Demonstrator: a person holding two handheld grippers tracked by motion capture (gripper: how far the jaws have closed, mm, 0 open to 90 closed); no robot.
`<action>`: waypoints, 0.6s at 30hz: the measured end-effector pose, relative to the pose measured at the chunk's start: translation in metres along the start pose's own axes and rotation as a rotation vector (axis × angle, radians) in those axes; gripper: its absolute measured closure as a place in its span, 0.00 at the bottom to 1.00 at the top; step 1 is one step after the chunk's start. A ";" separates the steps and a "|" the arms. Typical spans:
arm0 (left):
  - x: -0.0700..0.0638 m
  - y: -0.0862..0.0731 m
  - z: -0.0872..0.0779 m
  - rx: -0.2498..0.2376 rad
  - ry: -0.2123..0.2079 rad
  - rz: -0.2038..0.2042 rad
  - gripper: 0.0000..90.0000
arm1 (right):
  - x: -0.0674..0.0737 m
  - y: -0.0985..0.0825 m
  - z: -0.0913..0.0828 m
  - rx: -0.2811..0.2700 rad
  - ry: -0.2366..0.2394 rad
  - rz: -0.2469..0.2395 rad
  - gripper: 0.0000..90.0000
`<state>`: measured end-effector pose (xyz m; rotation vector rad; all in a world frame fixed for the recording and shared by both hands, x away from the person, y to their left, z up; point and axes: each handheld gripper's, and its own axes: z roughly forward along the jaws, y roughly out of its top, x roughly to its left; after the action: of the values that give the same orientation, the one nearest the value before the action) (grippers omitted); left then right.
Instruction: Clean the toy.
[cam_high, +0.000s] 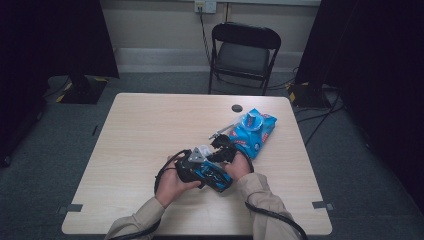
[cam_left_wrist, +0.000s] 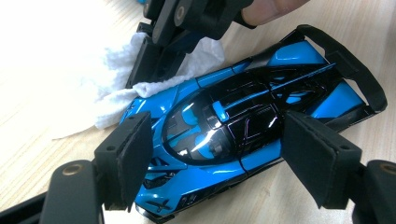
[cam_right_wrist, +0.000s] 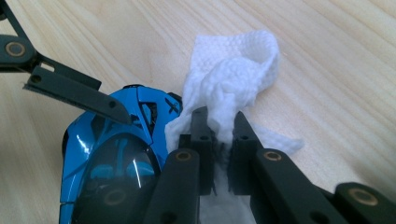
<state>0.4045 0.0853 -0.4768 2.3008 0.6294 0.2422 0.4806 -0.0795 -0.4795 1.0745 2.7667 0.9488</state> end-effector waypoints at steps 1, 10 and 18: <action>0.000 0.000 0.000 -0.001 0.000 -0.001 0.28 | 0.000 -0.001 0.000 0.000 0.000 -0.001 0.93; -0.001 0.000 0.000 -0.004 0.000 -0.002 0.28 | 0.000 -0.008 -0.005 -0.002 -0.001 -0.017 0.93; 0.000 0.000 0.000 -0.001 0.002 -0.001 0.28 | -0.003 -0.018 -0.013 0.001 0.015 -0.030 0.93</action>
<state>0.4040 0.0852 -0.4770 2.2989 0.6314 0.2440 0.4689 -0.0982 -0.4797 1.0270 2.7868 0.9560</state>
